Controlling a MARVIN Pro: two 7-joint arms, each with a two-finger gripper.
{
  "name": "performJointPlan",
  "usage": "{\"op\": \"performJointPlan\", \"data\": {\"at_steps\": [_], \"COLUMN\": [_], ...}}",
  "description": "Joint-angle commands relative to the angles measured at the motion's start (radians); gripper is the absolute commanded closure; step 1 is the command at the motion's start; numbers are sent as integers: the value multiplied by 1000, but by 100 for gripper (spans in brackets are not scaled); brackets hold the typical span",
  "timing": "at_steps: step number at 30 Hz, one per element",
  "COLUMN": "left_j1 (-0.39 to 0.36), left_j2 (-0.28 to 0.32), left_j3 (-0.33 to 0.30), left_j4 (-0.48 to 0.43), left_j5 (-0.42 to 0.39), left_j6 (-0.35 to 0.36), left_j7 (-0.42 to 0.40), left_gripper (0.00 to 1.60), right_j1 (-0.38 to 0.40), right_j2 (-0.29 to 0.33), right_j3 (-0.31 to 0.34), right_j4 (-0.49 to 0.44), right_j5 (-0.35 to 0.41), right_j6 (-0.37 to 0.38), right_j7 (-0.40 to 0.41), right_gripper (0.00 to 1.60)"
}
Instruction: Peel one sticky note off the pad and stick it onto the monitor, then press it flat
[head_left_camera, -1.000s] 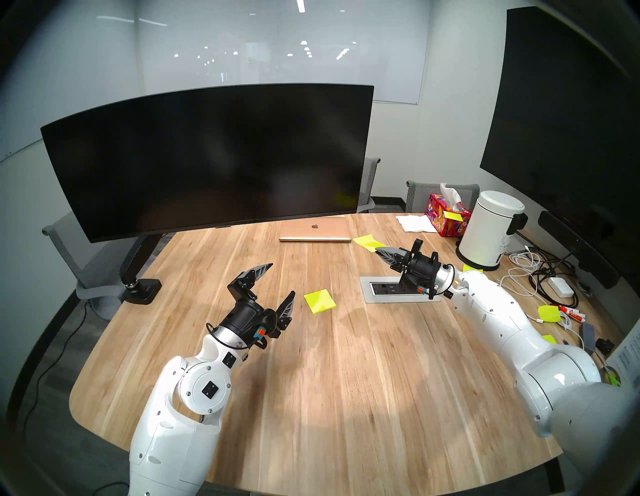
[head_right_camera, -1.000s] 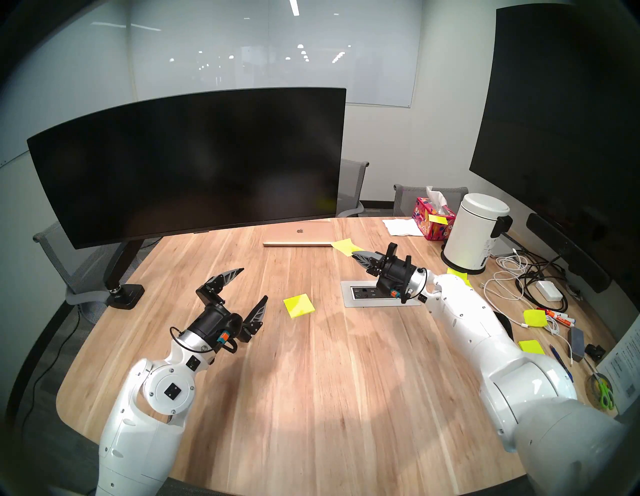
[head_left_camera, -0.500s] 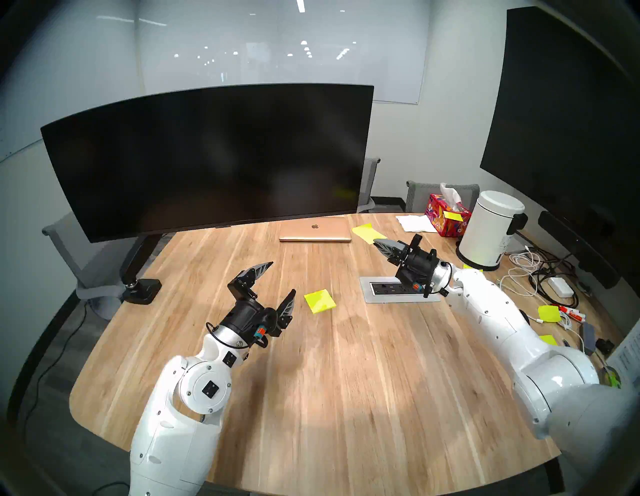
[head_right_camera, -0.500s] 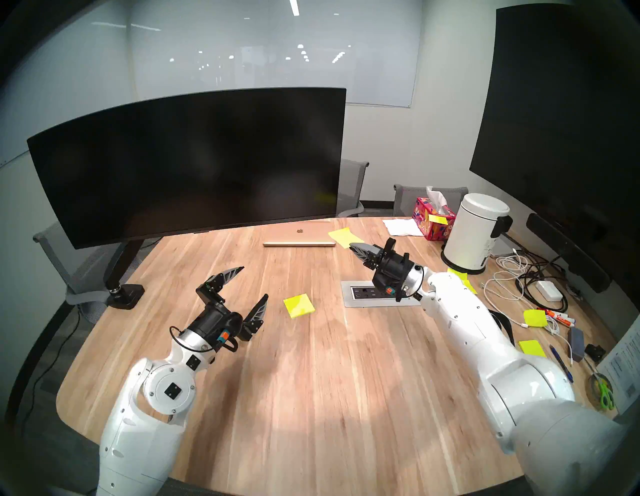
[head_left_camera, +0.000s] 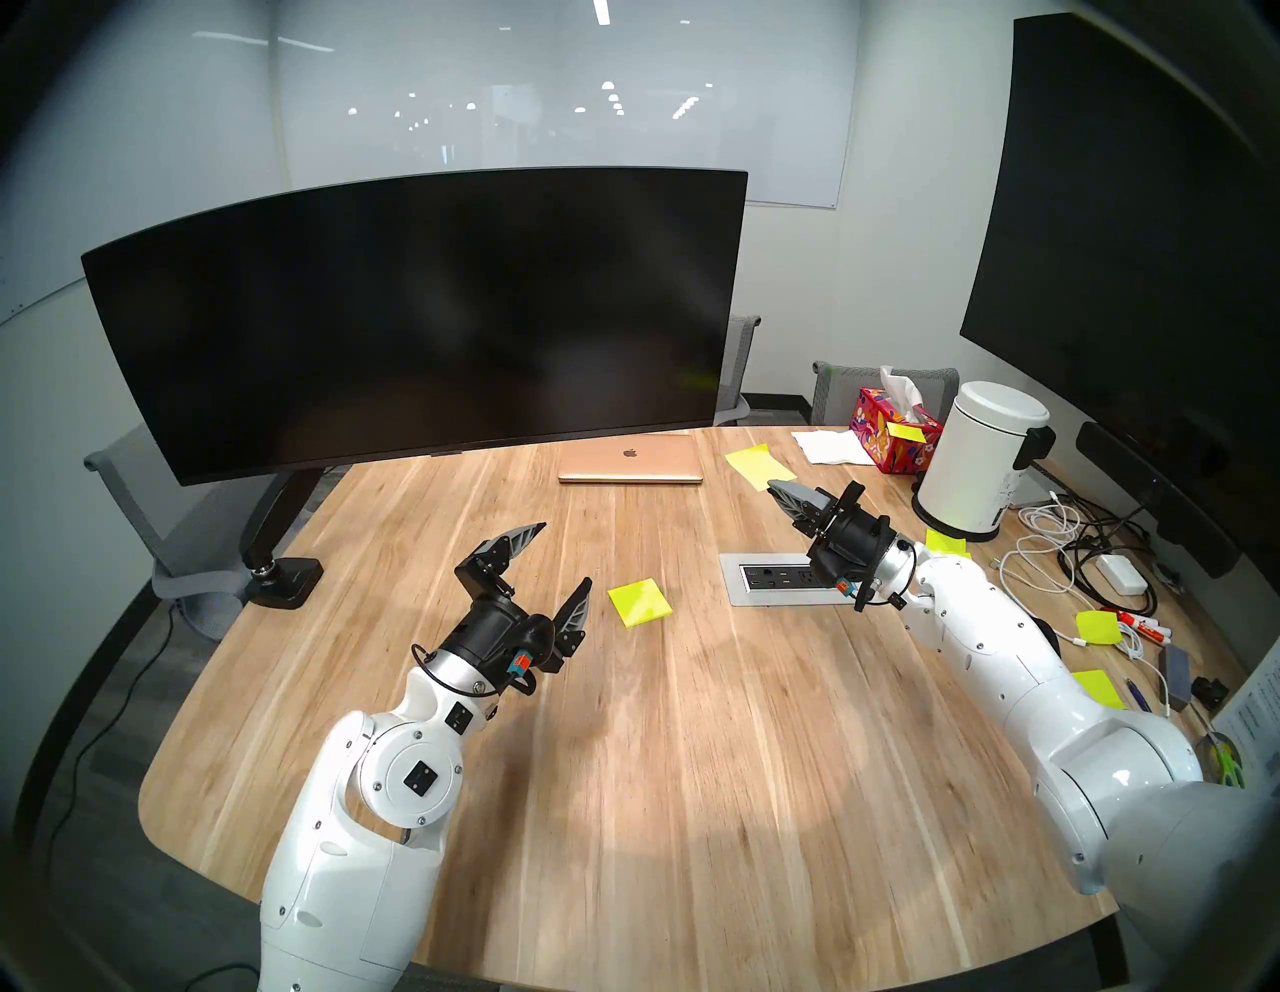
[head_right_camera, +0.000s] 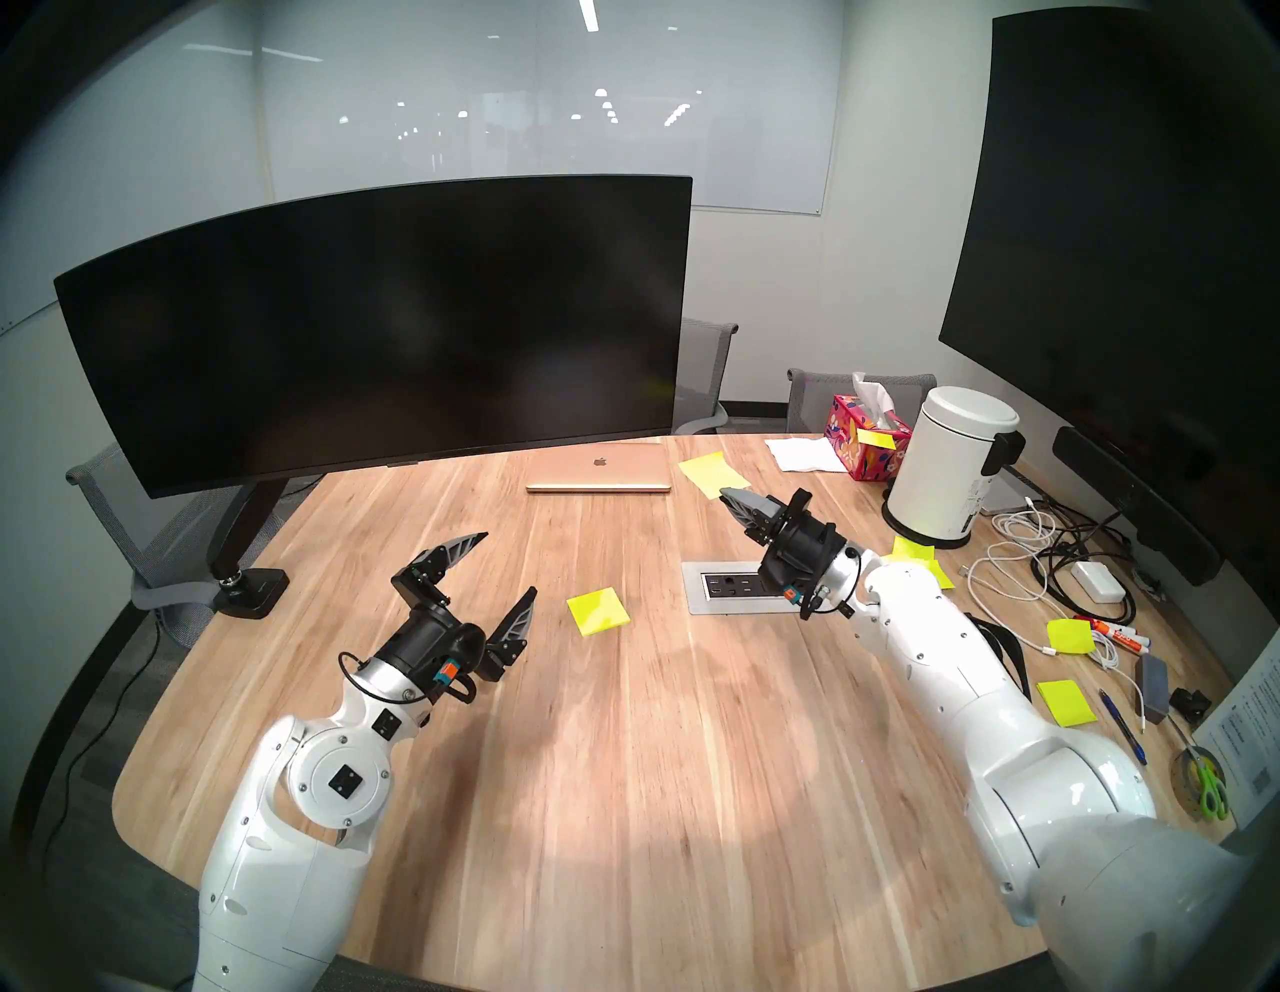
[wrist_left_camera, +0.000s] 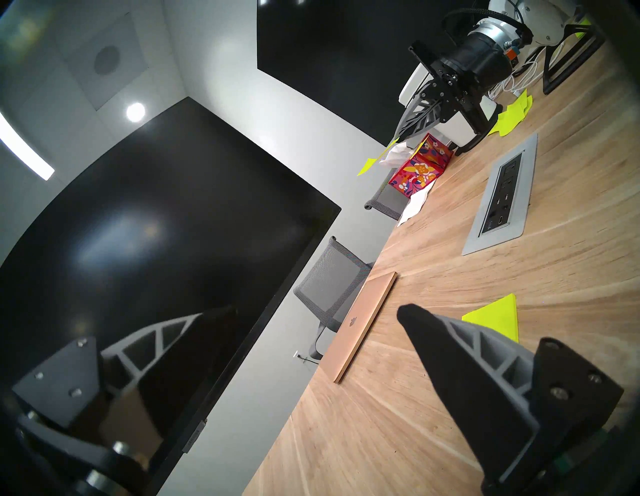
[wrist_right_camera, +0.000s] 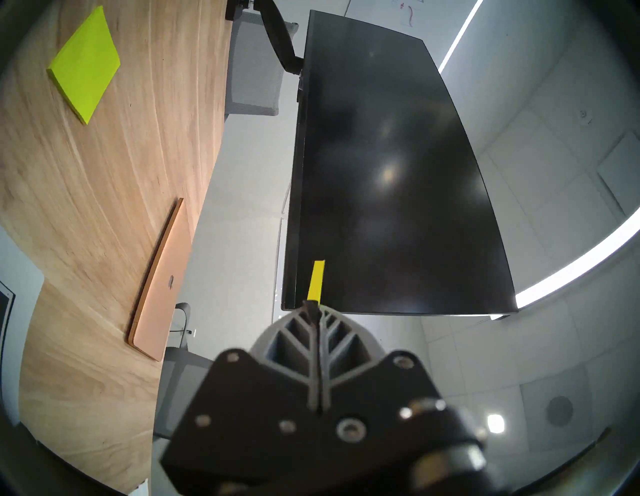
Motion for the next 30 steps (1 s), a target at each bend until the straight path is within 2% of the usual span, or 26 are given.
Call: {"op": "performJointPlan", "data": {"at_steps": [1, 5, 6, 8, 18, 30], "left_j1": [-3, -3, -2, -2, -3, -2], "left_j2": [-1, -1, -1, -1, -1, -2], "left_j3": [-3, -3, -3, -3, -3, -3], "left_j4": [-27, -27, -27, -28, -27, -27], "left_j5": [1, 1, 2, 2, 2, 2], "left_j6": [-3, -3, -3, -2, -3, -3], "left_j7": [8, 8, 8, 8, 8, 8], "left_gripper": [0, 0, 0, 0, 0, 0], "right_j1": [-8, -30, -29, 13, 23, -4], "right_j2": [-24, -32, -36, -46, -63, -56], "right_j3": [2, 7, 12, 6, 34, 33], "right_j4": [-69, -104, -96, -19, 5, -41], "right_j5": [-27, -32, -30, -47, -48, -73], "right_j6": [94, 119, 123, 125, 155, 212], "right_j7": [-46, -51, -52, -76, -90, -151], "right_gripper": [160, 160, 160, 160, 160, 160]}}
